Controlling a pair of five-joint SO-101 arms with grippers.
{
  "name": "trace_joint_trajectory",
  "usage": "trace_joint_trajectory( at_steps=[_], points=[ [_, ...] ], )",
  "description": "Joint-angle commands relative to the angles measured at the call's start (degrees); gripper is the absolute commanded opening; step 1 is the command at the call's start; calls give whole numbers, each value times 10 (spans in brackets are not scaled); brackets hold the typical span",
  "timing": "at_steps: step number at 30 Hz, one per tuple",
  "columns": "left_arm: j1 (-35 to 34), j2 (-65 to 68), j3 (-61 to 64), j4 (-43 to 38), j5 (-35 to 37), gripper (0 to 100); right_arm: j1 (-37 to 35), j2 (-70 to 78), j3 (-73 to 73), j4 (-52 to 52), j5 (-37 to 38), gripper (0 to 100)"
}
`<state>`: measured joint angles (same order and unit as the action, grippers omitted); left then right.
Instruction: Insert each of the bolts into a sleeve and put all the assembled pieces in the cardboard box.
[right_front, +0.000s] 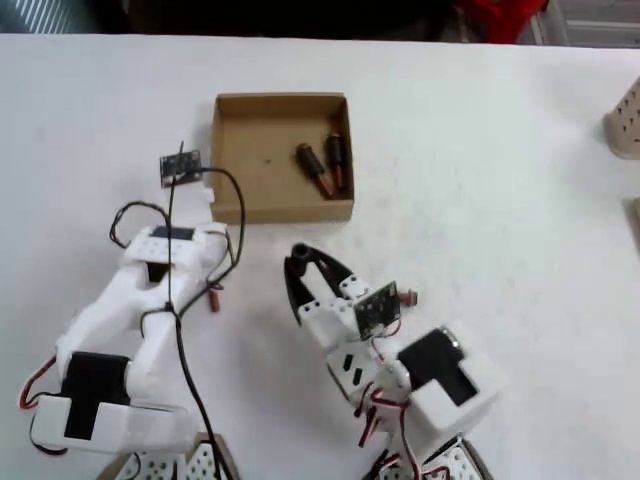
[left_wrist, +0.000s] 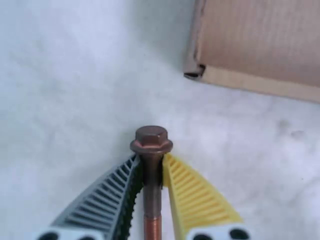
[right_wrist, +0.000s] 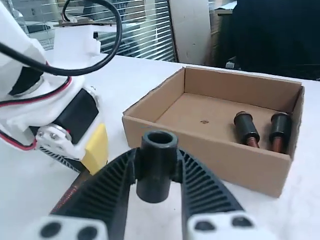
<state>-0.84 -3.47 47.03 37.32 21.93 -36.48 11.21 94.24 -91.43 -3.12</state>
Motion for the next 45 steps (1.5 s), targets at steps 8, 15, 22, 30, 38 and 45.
trace_joint_trajectory(
  at_steps=[8,15,22,30,38,45],
  points=[
    [-6,-2,-31,-4,-4,22,-23,60,-19,-61,-2,16],
    [-6,-7,-30,-4,-4,22,-24,65,-27,-61,-2,16],
    [-29,-39,-38,-9,-5,23,-47,65,-18,-58,-1,16],
    [-24,-94,-36,-24,-112,22,-58,65,-18,-40,-1,16],
    [-17,-188,77,-181,-185,22,-60,65,-18,-36,13,16],
    [19,-263,203,-372,-185,23,-60,66,-18,-36,13,16]
  ],
)
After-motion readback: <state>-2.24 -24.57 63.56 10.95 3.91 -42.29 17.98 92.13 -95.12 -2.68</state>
